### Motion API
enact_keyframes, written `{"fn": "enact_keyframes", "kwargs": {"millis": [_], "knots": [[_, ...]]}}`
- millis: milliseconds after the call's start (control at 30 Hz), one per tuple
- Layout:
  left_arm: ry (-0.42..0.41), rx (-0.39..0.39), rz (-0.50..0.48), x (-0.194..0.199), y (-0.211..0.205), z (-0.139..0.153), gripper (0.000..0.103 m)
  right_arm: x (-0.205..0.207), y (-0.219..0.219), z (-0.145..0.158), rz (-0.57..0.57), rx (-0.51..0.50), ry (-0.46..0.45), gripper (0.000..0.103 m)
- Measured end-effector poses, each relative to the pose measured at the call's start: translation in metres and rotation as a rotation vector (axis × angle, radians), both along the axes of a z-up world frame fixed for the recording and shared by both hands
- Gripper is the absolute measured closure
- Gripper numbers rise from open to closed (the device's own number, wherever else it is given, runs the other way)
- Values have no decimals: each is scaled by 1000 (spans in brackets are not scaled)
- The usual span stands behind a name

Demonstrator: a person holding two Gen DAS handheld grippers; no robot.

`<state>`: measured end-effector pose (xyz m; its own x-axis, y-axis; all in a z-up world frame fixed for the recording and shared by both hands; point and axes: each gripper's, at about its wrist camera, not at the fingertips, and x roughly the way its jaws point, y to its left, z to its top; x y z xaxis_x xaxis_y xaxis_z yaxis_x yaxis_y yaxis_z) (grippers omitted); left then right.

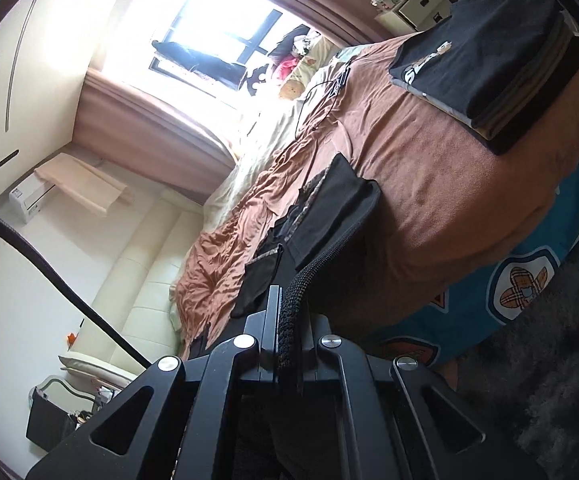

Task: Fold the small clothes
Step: 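Lift the hem with both grippers and fold it toward the collar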

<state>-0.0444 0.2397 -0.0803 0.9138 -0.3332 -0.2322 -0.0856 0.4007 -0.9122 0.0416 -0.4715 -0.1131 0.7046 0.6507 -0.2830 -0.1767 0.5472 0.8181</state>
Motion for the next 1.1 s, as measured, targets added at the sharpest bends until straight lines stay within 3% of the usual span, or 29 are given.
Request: {"fn": "enact_keyframes", "kwargs": {"millis": [300, 500, 1100], "knots": [[-14, 18, -13, 29, 4, 11, 98, 39, 7, 11, 1, -16, -34, 102], [-42, 56, -20, 74, 13, 36, 98, 82, 14, 23, -19, 1, -80, 102], [-47, 125, -45, 217, 38, 83, 98, 231, 63, 43, -41, -40, -92, 102]]}}
